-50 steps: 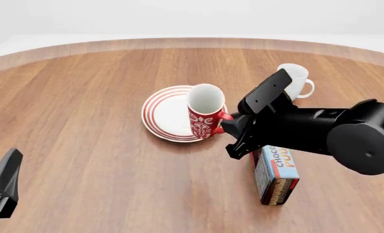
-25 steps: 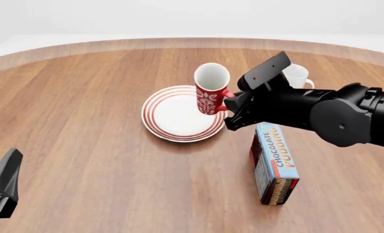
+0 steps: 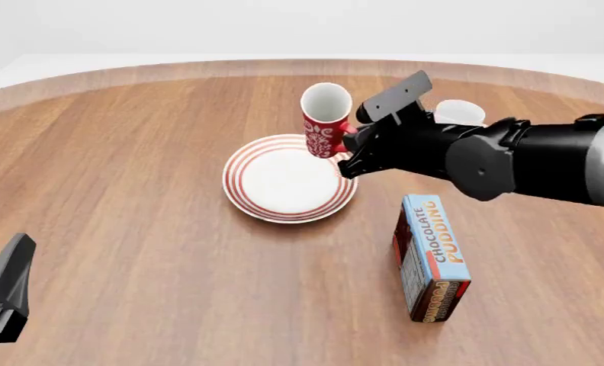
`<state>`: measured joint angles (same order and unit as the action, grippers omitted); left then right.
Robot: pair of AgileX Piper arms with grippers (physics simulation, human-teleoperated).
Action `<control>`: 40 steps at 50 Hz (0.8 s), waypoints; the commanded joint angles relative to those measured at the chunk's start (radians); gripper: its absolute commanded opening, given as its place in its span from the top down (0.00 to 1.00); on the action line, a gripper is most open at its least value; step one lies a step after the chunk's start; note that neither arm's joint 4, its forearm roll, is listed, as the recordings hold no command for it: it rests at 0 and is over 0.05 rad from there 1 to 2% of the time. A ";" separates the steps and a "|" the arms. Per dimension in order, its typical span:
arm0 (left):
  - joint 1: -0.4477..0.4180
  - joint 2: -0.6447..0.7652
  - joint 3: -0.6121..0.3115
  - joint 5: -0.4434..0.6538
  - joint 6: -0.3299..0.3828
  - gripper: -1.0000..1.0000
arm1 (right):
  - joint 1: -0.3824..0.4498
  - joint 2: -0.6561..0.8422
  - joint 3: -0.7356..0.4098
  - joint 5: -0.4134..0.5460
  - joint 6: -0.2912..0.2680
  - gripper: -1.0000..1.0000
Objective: Pick up the red mug and put it on the plate
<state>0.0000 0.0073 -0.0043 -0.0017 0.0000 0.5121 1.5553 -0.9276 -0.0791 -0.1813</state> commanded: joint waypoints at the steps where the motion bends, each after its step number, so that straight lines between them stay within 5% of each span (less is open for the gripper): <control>1: 0.000 0.000 0.000 0.000 0.000 0.00 | 0.004 0.077 -0.065 -0.040 0.007 1.00; 40: 0.000 0.000 0.000 0.000 0.000 0.00 | 0.022 0.318 -0.211 -0.133 0.056 1.00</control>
<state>0.0000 0.0073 -0.0043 -0.0017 0.0000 0.5332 1.8223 -1.0951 -0.1930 -0.1495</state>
